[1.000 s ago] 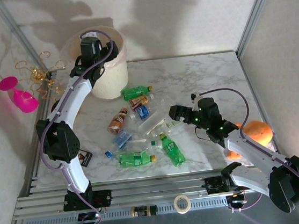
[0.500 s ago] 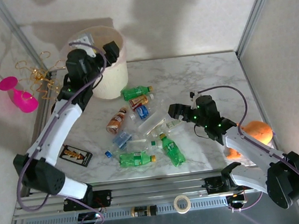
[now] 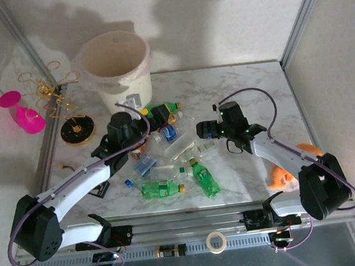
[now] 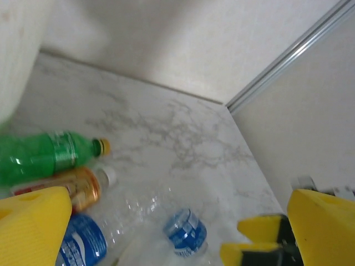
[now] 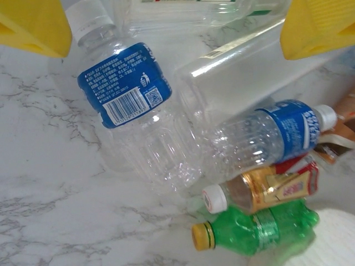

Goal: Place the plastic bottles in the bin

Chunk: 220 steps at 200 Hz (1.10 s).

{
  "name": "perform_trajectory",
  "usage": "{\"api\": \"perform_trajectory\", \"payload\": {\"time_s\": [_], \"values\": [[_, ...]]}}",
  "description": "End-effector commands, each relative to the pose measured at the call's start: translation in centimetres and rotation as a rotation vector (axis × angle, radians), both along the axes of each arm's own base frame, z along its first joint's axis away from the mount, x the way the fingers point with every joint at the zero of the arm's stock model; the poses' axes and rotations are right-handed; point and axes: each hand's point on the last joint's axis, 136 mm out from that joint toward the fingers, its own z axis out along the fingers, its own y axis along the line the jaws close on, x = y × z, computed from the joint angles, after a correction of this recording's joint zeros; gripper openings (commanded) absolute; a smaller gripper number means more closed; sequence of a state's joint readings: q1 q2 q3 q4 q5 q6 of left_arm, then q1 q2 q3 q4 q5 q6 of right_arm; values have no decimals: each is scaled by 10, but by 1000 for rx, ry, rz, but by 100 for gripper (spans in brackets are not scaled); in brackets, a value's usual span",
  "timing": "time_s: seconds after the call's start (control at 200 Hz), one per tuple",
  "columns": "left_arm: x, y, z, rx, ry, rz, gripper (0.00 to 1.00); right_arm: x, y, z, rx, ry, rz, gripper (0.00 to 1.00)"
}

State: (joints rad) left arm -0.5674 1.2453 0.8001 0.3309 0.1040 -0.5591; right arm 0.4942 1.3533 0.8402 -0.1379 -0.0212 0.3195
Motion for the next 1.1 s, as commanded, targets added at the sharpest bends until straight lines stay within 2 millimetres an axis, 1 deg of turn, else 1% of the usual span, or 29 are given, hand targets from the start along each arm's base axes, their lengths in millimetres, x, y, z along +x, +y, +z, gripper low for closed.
{"api": "perform_trajectory", "payload": {"time_s": [0.0,0.085,0.16,0.215,0.285,0.486,0.751,0.921,1.097], "values": [[-8,8,6,-154,-32,59,100,5,0,-7,-71,16,49,98],[-13,15,-20,-202,15,103,100,10,-3,-16,-103,29,38,99],[-16,17,-36,-232,53,116,100,13,-5,-26,-123,50,34,98],[-16,15,-44,-230,76,113,100,15,-6,-33,-127,67,31,98],[-15,11,-49,-220,92,96,100,17,-6,-40,-134,81,36,96],[-13,6,-51,-223,99,83,100,24,-12,-60,-165,107,28,93],[-15,7,-52,-217,102,81,99,39,-14,-66,-169,86,29,93],[-16,8,-52,-214,103,87,100,46,-17,-78,-193,104,46,93],[-17,10,-51,-211,104,92,99,51,-14,-92,-178,133,63,92]]}}
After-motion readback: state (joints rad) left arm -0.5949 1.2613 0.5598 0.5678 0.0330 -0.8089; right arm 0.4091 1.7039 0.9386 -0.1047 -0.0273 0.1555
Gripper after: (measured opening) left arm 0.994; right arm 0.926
